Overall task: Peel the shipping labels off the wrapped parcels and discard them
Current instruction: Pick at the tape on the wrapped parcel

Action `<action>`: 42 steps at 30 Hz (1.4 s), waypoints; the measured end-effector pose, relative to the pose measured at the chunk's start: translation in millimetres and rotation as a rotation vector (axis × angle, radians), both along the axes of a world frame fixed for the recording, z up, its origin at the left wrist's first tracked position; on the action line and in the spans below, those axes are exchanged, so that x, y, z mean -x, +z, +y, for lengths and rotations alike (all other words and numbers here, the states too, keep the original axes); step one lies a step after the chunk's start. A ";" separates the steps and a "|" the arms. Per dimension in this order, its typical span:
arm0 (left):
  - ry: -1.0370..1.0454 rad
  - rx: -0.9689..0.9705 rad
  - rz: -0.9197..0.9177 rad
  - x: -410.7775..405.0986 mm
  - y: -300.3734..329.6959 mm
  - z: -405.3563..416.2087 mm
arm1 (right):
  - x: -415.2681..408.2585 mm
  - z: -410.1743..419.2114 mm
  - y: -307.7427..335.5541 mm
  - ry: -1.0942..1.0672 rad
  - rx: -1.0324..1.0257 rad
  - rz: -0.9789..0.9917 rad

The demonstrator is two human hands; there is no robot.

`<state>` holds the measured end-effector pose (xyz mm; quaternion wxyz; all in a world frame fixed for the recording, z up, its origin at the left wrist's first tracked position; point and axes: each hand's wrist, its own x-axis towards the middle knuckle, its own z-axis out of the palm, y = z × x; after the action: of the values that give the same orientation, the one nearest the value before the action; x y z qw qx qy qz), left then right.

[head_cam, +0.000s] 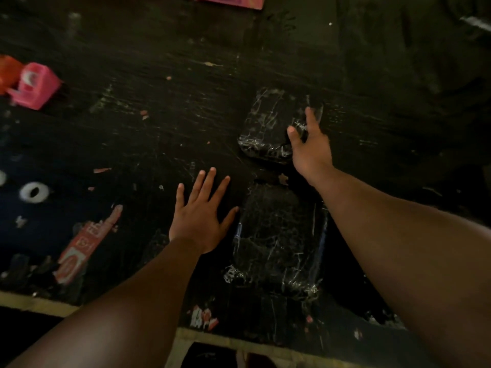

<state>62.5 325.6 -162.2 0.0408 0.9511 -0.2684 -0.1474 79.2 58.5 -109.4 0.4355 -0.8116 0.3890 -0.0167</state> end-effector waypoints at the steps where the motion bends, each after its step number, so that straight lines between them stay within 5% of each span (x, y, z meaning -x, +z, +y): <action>1: 0.000 0.005 0.000 0.1 0.5 0.1 | 0.6 2.4 4.1 -0.011 -0.006 -0.017; 20: -0.154 0.032 -0.020 25.8 1.0 28.0 | 175.5 72.8 70.1 -0.186 -0.243 -0.393; 42: -0.160 0.053 0.018 40.0 -1.2 41.1 | 212.0 109.6 64.1 0.020 0.065 0.001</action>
<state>22.5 366.7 -163.4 0.0566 0.9238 -0.3471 -0.1515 -132.8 168.1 -45.3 0.4087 -0.8294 0.3802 -0.0246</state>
